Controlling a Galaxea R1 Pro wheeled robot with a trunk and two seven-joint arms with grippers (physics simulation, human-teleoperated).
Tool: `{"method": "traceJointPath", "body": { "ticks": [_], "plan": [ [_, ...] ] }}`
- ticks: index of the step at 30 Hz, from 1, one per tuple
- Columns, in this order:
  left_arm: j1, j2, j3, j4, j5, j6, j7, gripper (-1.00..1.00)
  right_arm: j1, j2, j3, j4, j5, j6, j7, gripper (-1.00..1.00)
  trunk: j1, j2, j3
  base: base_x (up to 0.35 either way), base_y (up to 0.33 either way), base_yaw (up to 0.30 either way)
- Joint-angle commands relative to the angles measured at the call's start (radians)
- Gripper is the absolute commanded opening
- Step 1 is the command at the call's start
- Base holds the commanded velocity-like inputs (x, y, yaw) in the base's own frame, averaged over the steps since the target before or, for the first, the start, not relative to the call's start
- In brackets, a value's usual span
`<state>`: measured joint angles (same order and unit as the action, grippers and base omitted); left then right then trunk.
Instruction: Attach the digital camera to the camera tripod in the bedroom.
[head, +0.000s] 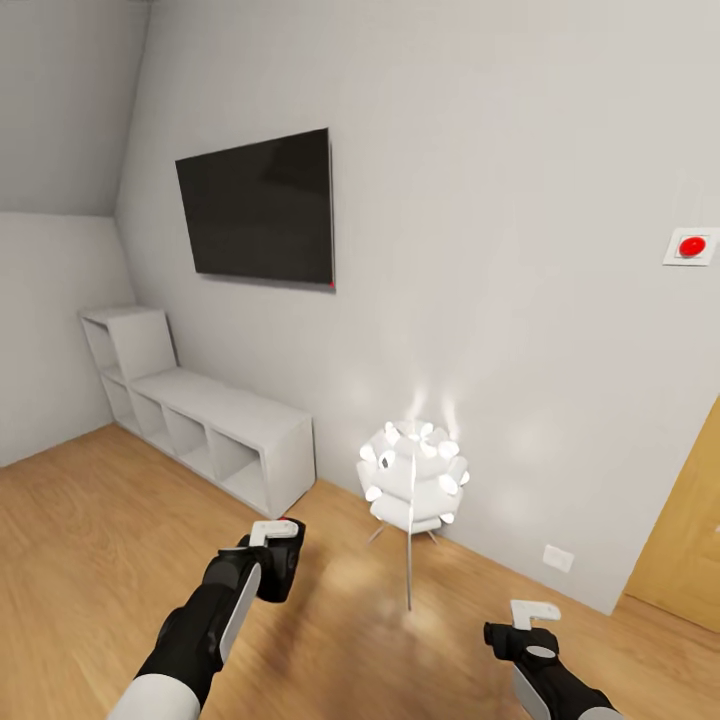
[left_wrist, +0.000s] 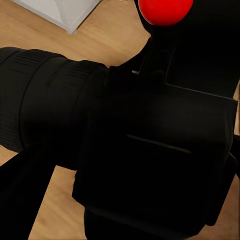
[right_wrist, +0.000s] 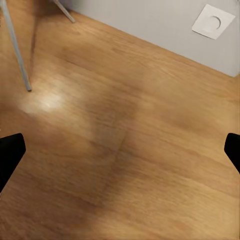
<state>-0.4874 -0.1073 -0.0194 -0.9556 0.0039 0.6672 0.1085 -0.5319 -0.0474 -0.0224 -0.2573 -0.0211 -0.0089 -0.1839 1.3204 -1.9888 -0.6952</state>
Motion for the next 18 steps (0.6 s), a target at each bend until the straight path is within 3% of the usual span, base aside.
{"method": "traceJointPath", "body": {
  "ticks": [1,18],
  "plan": [
    [0.0,0.0,-0.002,0.0,0.004,0.003,0.005,-1.0,0.0,0.0,-0.002,-0.001,-0.002,-0.001,-0.001,1.0,-0.004,0.007,0.002,0.0,0.0,0.0],
    [0.0,0.003,-0.002,-0.009,0.016,0.001,0.006,-1.0,0.0,0.0,-0.001,-0.012,0.002,0.003,-0.009,1.0,-0.069,0.126,0.055,0.0,0.0,0.0]
  ]
}}
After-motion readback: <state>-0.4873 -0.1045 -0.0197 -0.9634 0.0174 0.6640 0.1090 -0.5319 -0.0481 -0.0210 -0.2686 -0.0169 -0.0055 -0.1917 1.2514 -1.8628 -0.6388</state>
